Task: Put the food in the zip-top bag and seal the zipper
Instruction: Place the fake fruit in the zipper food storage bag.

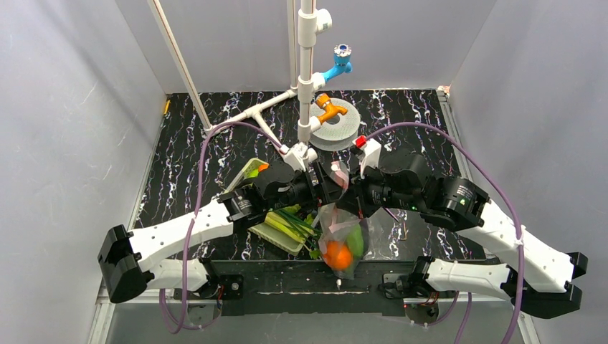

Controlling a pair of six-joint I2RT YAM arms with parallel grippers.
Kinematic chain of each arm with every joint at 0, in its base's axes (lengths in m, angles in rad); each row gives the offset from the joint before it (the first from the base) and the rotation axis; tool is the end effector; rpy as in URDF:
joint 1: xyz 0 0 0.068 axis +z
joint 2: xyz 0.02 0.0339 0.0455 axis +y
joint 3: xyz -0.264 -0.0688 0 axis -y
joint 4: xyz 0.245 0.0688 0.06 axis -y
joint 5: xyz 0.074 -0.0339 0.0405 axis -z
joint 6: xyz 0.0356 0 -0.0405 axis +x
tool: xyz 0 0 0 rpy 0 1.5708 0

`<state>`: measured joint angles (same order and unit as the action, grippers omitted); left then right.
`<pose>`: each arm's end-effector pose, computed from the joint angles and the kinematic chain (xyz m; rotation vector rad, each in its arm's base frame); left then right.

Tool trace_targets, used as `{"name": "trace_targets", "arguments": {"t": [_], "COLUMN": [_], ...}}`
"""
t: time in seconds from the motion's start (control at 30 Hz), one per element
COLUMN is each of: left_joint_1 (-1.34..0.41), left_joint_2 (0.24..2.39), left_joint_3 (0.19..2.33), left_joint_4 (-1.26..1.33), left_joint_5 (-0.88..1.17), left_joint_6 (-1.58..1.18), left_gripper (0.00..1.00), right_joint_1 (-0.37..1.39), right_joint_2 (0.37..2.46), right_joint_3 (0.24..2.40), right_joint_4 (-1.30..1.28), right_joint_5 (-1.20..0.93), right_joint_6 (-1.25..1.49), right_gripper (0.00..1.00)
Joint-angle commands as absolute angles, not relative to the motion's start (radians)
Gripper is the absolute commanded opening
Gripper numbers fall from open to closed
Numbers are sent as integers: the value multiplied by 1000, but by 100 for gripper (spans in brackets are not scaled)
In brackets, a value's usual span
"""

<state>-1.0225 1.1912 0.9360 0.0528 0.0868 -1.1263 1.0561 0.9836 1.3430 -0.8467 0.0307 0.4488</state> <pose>0.1442 -0.2419 0.3329 -0.0344 2.0862 -1.5386 0.0890 0.1551 0.4243 -0.6332 2.0883 0.8730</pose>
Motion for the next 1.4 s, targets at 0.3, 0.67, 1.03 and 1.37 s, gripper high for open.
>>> {"name": "trace_targets", "arguments": {"t": [0.3,0.67,1.03,1.37], "left_joint_1": [-1161,-1212,-1264,-1268], "left_joint_2": [1133,1263,1209,1156], "left_joint_3": [962,1053,1073,1119], "left_joint_4": [67,-63,-91,-191], "left_joint_5": [191,82,31,-19], "left_joint_6": [-591,-513,-446,-551], "left_gripper": [25,26,36,78], "right_joint_1": [887,824,769,712], "right_joint_2": [976,992,1023,982], "right_joint_3": [1317,1411,1402,1285], "right_joint_4": [-702,-680,-702,-672], "right_joint_5": [-39,-252,-316,-364], "right_joint_6": [487,569,496,390], "right_gripper": [1,1,1,1]}}
